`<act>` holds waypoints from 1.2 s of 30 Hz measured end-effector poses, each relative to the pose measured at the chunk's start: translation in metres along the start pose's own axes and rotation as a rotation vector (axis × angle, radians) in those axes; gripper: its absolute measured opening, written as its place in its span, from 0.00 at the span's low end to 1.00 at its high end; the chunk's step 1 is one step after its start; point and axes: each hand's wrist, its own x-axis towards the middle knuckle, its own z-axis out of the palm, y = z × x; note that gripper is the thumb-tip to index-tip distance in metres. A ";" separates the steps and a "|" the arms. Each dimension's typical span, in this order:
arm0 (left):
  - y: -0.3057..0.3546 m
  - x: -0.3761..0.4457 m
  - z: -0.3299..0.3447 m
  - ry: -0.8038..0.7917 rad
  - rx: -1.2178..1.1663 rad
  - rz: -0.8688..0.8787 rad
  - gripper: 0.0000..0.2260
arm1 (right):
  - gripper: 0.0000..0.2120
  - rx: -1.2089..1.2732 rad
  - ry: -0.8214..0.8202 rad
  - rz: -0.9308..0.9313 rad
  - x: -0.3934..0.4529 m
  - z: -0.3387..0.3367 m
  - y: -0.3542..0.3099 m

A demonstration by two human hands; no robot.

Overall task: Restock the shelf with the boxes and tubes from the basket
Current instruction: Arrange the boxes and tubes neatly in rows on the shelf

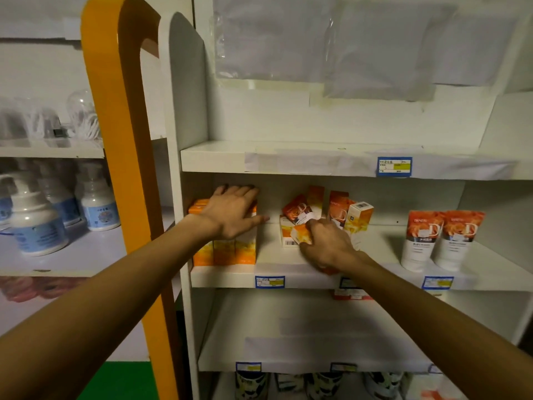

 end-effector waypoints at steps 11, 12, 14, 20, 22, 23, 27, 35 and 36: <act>0.006 0.001 0.008 -0.124 -0.004 -0.057 0.34 | 0.27 0.258 0.058 0.131 0.007 0.012 0.006; 0.006 0.000 0.008 -0.119 -0.003 -0.054 0.34 | 0.29 0.324 0.084 0.135 0.007 0.012 0.004; 0.004 0.000 0.011 -0.105 -0.001 -0.045 0.34 | 0.34 0.526 0.135 0.127 0.008 0.013 -0.005; 0.005 -0.002 0.011 -0.118 -0.008 -0.042 0.35 | 0.31 0.864 0.264 0.072 0.016 0.028 -0.040; 0.005 -0.003 0.010 -0.129 -0.008 -0.039 0.36 | 0.32 0.864 0.308 0.049 0.013 0.037 -0.044; 0.004 -0.002 0.010 -0.130 -0.009 -0.039 0.36 | 0.33 0.862 0.315 0.041 0.011 0.041 -0.045; 0.003 -0.001 0.011 -0.127 -0.008 -0.049 0.38 | 0.32 0.938 0.258 0.026 0.006 0.044 -0.041; 0.002 0.000 0.015 -0.113 -0.001 -0.057 0.39 | 0.33 0.811 0.106 -0.080 -0.007 0.040 -0.022; 0.003 0.000 0.015 -0.116 -0.001 -0.058 0.39 | 0.32 0.823 0.105 -0.068 -0.008 0.041 -0.019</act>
